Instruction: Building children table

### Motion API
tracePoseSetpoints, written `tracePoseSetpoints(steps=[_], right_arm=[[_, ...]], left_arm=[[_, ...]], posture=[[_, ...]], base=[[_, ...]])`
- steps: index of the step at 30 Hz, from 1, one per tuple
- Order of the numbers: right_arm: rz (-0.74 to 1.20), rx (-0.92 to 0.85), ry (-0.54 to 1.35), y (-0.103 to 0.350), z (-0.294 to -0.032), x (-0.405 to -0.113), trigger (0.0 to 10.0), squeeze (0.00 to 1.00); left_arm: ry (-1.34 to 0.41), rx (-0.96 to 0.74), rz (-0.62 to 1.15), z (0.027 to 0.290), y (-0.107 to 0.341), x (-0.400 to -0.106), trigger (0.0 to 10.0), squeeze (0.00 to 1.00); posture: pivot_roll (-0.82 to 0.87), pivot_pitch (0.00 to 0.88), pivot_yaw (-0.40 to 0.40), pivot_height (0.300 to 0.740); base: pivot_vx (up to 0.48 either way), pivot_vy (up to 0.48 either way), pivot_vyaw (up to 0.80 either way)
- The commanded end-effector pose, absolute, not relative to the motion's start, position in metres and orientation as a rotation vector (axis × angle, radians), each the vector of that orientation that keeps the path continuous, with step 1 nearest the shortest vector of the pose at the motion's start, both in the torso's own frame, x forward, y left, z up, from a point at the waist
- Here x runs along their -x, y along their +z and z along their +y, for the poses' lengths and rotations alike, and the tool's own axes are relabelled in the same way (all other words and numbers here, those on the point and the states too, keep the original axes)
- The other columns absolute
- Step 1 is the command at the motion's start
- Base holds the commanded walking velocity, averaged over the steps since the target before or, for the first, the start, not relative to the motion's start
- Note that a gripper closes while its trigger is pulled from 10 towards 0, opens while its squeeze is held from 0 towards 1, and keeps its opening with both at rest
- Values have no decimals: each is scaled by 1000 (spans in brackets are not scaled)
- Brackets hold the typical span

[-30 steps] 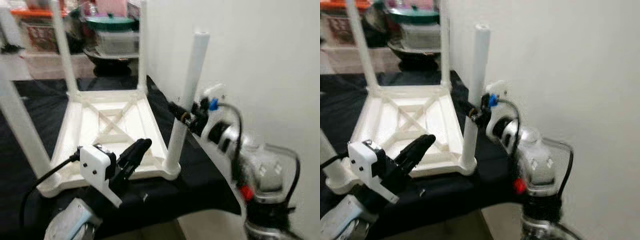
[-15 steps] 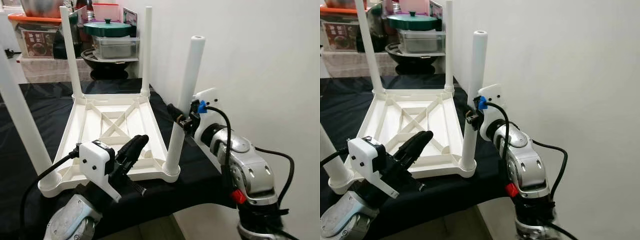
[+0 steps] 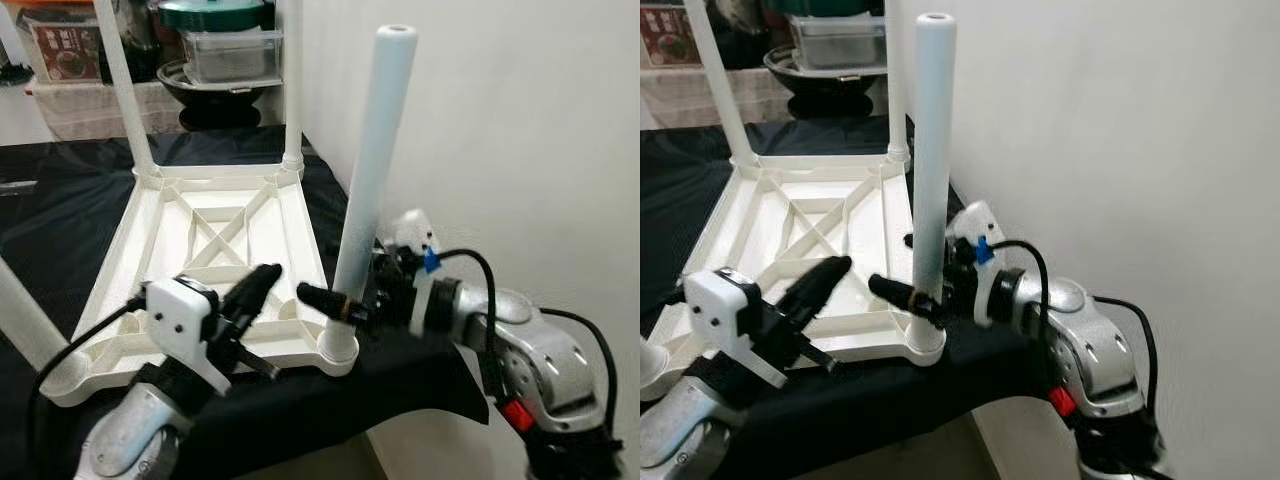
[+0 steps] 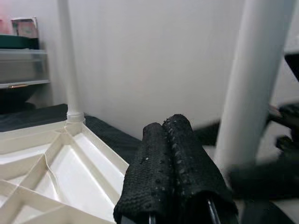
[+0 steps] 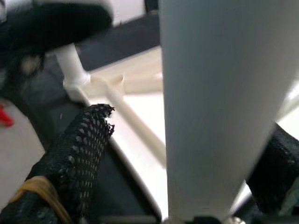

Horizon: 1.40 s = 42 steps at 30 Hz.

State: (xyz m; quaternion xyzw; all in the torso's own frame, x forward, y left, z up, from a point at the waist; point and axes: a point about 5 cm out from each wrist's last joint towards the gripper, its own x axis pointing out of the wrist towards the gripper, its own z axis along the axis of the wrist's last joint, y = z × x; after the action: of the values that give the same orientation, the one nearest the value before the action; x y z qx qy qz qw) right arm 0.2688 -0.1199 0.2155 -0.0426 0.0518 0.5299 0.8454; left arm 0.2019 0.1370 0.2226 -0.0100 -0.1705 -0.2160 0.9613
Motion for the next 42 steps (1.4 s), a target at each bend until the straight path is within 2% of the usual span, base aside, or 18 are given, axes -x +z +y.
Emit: tracePoseSetpoints(steps=[1,5,9,10,12,14,16,23,25,27,29,31,33,35,38,39,42], right_arm=[[123,83,1161,212,-122,-262,10000,1000],[157,47,1226,205,-122,-249,10000,1000],[204,67,1199,195,-130,-249,10000,1000],[259,123,1191,186,-140,-248,10000,1000],[259,123,1191,186,-140,-248,10000,1000],[384,237,1140,169,-166,-246,10000,1000],[422,281,1115,164,-175,-246,10000,1000],[417,328,992,163,-192,-257,10000,1000],[434,349,964,159,-195,-259,10000,1000],[456,419,859,151,-205,-267,10000,1000],[456,419,859,151,-205,-267,10000,1000],[447,454,785,149,-213,-276,10000,1000],[447,454,785,149,-213,-276,10000,1000],[439,468,770,148,-215,-279,10000,1000],[435,471,772,147,-213,-280,10000,1000],[438,474,773,145,-213,-280,10000,1000],[446,481,768,143,-213,-280,10000,1000]], left_arm=[[-415,-6,-322,142,219,-207,10000,0],[-375,-46,-340,150,224,-220,10000,0],[-397,-65,-324,147,221,-227,10000,0],[-426,-78,-304,143,217,-230,10000,0],[-426,-78,-304,143,217,-230,10000,0],[-498,-91,-263,133,208,-234,10000,0],[-525,-97,-248,130,204,-235,10000,0],[-636,-147,-172,122,195,-238,10000,0],[-668,-192,-136,122,189,-238,10000,0],[-673,-304,-24,130,170,-237,10000,0],[-673,-304,-24,130,170,-237,10000,0],[-606,-445,46,145,158,-242,10000,0],[-606,-445,46,145,158,-242,10000,0],[-537,-549,58,156,157,-248,10000,0],[-527,-577,35,156,162,-252,10000,0],[-544,-584,23,153,165,-253,10000,1000],[-571,-589,20,149,168,-253,10000,1000]], posture=[[-50,40,-83,740],[-55,43,-74,740],[-60,46,-64,740],[-62,42,-60,740],[-62,42,-60,740],[-75,38,-59,740],[-78,37,-58,740],[-84,36,-52,740],[-83,37,-49,740],[-78,37,-48,740],[-78,37,-48,740],[-73,37,-47,740],[-73,37,-47,740],[-71,40,-47,740],[-72,40,-46,740],[-74,42,-42,740],[-75,43,-40,740]], base=[[0,0,0],[0,0,0],[0,0,0],[0,0,0],[0,0,0],[0,0,0],[0,0,0],[0,0,0],[0,0,0],[0,0,0],[0,0,0],[0,0,0],[0,0,0],[0,0,0],[0,0,0],[0,0,0],[0,0,0]])
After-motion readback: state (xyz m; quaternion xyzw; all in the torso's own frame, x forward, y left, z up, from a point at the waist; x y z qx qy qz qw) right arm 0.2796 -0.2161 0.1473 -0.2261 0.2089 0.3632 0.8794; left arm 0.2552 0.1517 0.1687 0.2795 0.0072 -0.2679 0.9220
